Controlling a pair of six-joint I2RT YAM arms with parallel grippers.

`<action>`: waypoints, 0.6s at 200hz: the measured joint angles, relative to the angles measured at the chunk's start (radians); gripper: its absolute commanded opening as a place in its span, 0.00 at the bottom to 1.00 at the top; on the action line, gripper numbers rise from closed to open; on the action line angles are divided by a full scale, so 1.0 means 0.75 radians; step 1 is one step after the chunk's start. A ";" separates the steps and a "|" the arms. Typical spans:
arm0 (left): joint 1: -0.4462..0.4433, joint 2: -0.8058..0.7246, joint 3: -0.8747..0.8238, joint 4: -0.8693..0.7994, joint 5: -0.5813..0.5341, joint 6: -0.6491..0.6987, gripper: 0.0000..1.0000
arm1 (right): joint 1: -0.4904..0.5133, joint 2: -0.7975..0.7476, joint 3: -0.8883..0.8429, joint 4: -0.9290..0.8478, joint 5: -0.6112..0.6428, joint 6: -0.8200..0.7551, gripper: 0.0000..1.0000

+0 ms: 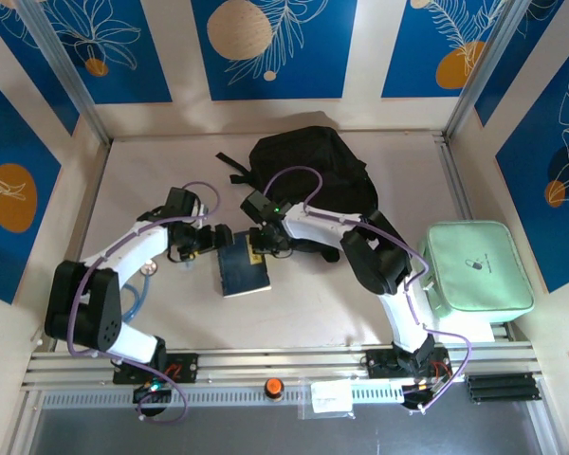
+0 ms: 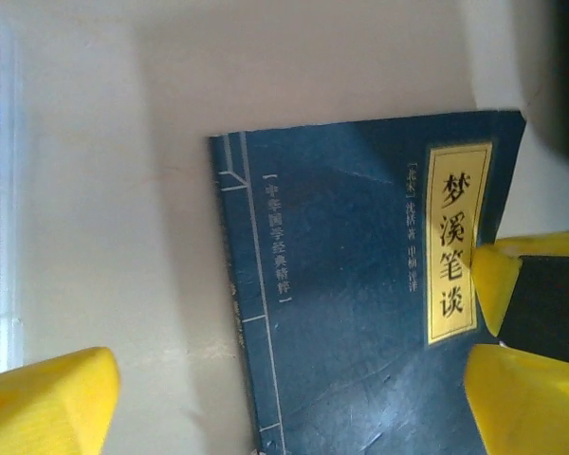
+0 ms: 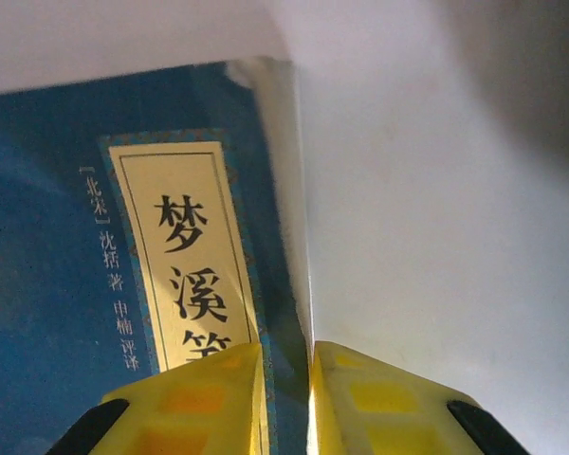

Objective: Pack the student bag
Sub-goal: Rotate the book at the center of the table.

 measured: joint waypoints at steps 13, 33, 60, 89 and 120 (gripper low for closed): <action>0.000 -0.001 -0.021 0.006 -0.005 -0.030 0.84 | -0.009 0.008 0.015 0.012 -0.003 -0.015 0.23; 0.000 -0.003 -0.086 0.041 -0.003 -0.089 0.80 | -0.015 0.008 0.015 0.011 -0.003 -0.035 0.27; -0.001 -0.018 -0.192 0.099 0.034 -0.182 0.68 | -0.016 0.002 0.009 0.010 -0.015 -0.048 0.28; -0.004 -0.020 -0.254 0.188 0.101 -0.273 0.53 | -0.016 0.001 -0.010 0.016 -0.041 -0.048 0.26; -0.004 -0.006 -0.256 0.247 0.124 -0.307 0.43 | -0.016 0.001 -0.013 0.023 -0.047 -0.047 0.24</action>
